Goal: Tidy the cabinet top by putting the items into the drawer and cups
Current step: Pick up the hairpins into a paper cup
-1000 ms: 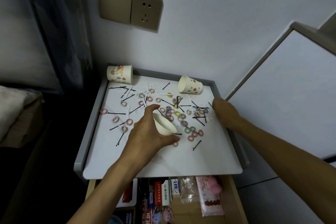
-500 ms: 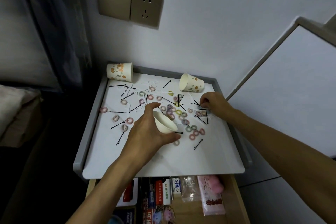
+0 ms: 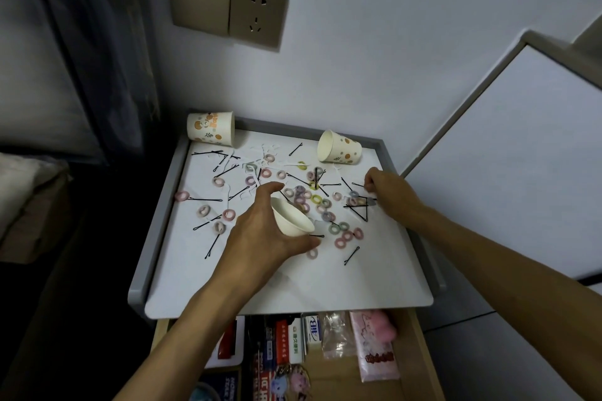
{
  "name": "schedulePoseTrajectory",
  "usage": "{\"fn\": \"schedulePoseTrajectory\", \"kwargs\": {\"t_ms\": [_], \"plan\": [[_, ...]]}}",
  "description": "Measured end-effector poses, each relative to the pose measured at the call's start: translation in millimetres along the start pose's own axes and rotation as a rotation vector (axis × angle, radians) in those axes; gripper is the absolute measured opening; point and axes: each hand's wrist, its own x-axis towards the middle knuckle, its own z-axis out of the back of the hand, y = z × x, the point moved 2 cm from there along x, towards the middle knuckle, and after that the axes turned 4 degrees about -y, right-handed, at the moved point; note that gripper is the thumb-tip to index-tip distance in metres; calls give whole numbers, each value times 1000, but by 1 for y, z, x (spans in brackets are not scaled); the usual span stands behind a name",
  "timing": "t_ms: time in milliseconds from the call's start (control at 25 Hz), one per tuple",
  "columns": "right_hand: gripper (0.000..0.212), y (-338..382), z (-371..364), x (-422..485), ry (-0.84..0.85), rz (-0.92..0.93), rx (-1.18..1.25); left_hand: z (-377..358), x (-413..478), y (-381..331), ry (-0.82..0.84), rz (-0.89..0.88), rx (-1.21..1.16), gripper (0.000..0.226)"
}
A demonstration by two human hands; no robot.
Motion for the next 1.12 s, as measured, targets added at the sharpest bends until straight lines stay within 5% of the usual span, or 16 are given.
{"fn": "schedulePoseTrajectory", "kwargs": {"t_ms": [200,360,560,680,840,960,1120], "plan": [[18,-2,34,2,49,82,-76,0,0,-1,8,27,-5,89],[13,48,76,-7,29,103,318,-2,-1,-2,12,18,3,90],[13,146,102,-29,222,473,410,-2,-1,-2,12,-31,55,92],[15,165,97,-33,261,531,433,-1,-2,-4,12,-77,103,92],[8,124,89,-18,39,129,674,2,-3,-2,-20,-99,132,97],[4,61,61,4,-28,-298,539,3,-3,1,-32,-107,131,99],[14,26,27,25,-2,-471,378,4,-3,0,-38,-119,119,99]]}}
